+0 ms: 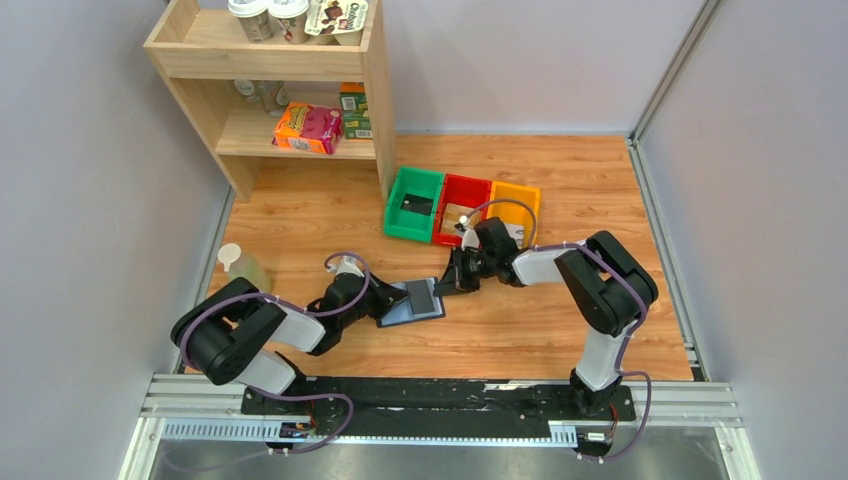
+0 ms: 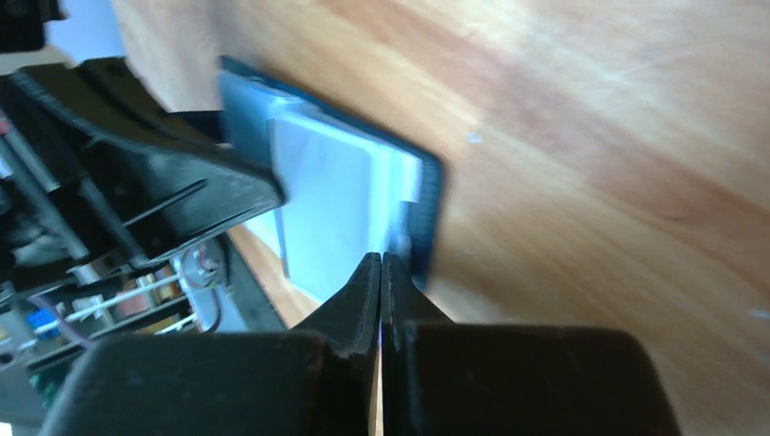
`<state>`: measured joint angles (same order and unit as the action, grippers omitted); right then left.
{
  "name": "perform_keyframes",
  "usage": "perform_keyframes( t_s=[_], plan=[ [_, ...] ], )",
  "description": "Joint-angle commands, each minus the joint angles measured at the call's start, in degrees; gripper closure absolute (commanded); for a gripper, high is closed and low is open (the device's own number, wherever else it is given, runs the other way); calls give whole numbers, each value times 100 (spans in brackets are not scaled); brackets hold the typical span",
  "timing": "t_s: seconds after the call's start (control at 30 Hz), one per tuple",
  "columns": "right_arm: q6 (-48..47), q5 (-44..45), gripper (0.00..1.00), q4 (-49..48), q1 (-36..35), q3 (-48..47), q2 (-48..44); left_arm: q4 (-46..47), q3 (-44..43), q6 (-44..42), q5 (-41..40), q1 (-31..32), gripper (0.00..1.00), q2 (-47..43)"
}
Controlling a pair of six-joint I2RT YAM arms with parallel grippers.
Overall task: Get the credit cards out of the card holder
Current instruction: Remove the credit card from the card holder.
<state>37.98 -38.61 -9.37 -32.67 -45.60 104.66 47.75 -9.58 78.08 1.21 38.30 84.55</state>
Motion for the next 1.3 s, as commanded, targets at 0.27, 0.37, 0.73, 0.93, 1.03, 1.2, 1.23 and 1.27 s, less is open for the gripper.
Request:
perform_keyframes(
  t_s=[0.27, 0.37, 0.73, 0.93, 1.03, 1.2, 1.23, 1.27],
  plan=[
    [-265, 583, 100, 383, 32, 175, 265, 138, -281, -250, 388, 10, 77, -115],
    [-256, 591, 100, 383, 32, 175, 265, 147, -324, -302, 485, 10, 74, -115],
    [-185, 521, 100, 242, 23, 183, 309, 471, -676, -487, 1187, 19, 70, 447],
    [-141, 530, 100, 216, 23, 218, 336, 499, -879, -478, 1373, 37, 69, 712],
    [-168, 600, 100, 260, 23, 219, 327, 499, -817, -496, 1303, 28, 75, 624],
    [-185, 863, 100, 444, 32, 219, 414, 455, -571, -470, 1074, 11, 90, 343],
    [-194, 925, 100, 488, 23, 219, 449, 464, -527, -461, 1057, 2, 91, 273],
    [-212, 969, 100, 523, 32, 219, 493, 490, -466, -452, 1039, -7, 91, 237]
  ],
)
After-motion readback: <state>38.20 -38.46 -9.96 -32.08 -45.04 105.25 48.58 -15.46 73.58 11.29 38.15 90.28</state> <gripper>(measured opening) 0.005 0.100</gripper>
